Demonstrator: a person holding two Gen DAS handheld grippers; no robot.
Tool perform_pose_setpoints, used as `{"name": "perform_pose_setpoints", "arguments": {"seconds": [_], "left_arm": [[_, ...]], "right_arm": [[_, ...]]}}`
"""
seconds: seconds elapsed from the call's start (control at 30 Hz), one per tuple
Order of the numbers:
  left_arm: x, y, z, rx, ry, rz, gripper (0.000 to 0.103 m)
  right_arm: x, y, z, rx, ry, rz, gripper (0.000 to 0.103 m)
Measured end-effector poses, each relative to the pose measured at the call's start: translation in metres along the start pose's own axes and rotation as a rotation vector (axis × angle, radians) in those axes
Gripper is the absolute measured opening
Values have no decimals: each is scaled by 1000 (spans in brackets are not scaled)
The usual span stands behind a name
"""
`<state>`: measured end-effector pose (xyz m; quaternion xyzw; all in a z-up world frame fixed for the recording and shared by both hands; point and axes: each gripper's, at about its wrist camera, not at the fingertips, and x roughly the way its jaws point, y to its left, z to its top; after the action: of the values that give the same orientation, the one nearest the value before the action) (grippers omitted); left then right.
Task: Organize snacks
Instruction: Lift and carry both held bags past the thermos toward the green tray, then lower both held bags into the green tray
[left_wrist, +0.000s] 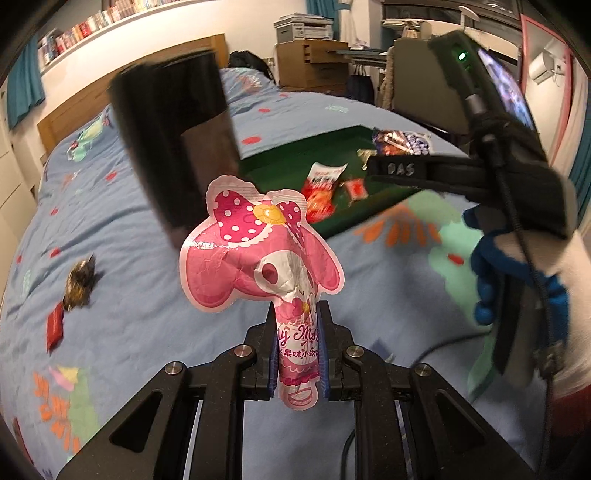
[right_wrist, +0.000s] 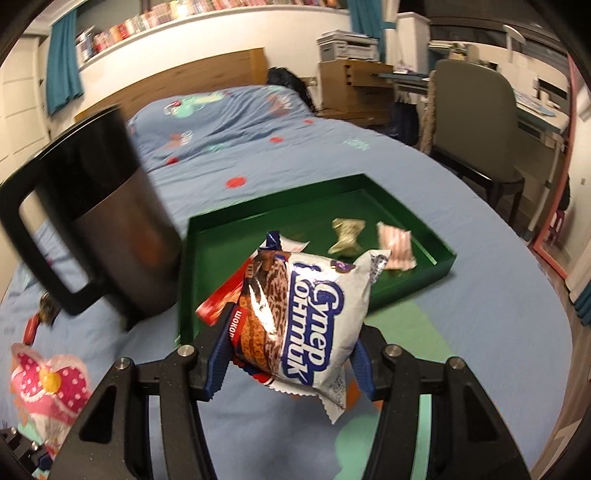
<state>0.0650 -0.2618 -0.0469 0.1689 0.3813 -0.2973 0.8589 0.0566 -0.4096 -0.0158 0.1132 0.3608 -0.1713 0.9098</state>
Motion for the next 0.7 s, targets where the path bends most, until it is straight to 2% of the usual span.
{"name": "perform_pose_setpoints", "arguments": {"seconds": [0.37, 0.7], "left_arm": [[47, -16, 71, 29, -51, -3, 14], [117, -16, 116, 1, -10, 28, 14]], "right_arm": [[51, -42, 24, 96, -15, -18, 49], [95, -62, 36, 120, -16, -6, 50]]}}
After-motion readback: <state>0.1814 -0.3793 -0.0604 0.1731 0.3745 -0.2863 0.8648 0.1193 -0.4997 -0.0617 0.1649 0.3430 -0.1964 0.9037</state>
